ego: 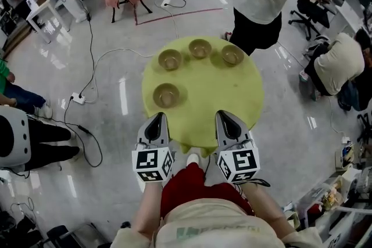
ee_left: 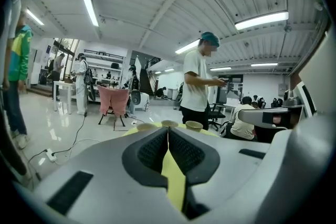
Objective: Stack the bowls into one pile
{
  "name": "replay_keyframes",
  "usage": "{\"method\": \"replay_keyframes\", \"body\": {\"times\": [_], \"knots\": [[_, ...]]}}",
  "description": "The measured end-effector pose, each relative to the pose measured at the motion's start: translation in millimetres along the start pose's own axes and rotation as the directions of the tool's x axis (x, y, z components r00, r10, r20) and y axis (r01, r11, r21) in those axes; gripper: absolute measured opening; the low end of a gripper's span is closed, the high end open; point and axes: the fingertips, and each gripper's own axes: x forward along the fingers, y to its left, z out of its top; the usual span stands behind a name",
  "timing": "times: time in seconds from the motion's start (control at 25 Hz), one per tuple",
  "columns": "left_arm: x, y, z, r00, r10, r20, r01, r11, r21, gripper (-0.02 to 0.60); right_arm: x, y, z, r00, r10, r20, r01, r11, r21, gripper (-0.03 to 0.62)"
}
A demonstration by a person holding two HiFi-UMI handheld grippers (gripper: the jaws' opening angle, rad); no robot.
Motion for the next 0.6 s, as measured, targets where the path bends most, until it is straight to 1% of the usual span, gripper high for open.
{"method": "replay_keyframes", "body": {"times": [0.12, 0.4, 0.6], "knots": [[12.9, 21.2, -0.6, 1.0, 0.003, -0.012, -0.003, 1.0, -0.003, 0.025, 22.4, 6.9, 0.1, 1.0, -0.007, -0.013, 0.007, 1.0, -0.005, 0.037], [39.5, 54.2, -2.3, 0.999, 0.005, -0.044, -0.006, 1.0, -0.012, 0.025, 60.5, 14.9, -6.4, 0.998, -0.016, -0.055, 0.017, 1.0, 0.014, 0.037], [50.8, 77.8, -10.1, 0.997, 0.031, -0.074, -0.033, 0.999, -0.024, 0.025, 74.3, 22.8, -9.7, 0.997, -0.013, -0.079, 0.014, 1.0, 0.008, 0.037]]}}
